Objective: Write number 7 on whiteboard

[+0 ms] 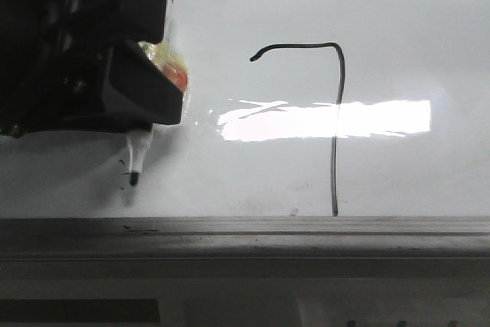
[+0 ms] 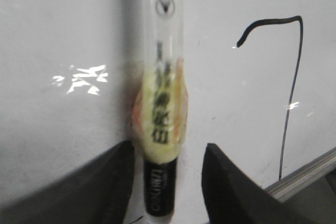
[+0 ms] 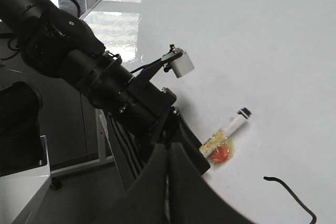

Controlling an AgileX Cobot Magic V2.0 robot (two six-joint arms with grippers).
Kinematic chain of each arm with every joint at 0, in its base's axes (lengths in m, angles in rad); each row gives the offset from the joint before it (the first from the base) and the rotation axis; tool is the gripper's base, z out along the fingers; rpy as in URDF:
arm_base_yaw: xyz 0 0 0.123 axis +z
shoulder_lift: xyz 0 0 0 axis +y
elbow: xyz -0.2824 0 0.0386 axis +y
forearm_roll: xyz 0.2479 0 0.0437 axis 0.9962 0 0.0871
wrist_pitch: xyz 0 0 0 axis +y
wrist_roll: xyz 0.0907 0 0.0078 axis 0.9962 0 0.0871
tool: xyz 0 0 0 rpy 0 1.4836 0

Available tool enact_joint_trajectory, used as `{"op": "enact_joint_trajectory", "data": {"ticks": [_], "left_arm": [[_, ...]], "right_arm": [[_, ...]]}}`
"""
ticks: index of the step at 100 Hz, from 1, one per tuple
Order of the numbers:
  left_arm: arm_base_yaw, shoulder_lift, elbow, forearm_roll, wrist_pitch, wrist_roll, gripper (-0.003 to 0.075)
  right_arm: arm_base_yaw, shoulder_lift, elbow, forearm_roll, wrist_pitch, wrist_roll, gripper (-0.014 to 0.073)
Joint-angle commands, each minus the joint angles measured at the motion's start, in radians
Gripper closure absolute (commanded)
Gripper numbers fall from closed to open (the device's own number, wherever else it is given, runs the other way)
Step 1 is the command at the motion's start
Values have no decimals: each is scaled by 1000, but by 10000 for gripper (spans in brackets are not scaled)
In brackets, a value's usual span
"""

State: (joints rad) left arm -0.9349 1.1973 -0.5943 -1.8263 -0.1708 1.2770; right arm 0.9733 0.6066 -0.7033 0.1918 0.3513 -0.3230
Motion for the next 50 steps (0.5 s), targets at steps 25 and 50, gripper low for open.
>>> {"op": "enact_joint_trajectory", "data": {"ticks": [25,50], "left_arm": [[10,1,-12,9,-150,-4,267],[10,-70,-32,9,-28,0,142]], "right_arm": [[-5,4,-27,-7,-83,0,653],[-5,-5,-27,-7,-81,0,653]]}}
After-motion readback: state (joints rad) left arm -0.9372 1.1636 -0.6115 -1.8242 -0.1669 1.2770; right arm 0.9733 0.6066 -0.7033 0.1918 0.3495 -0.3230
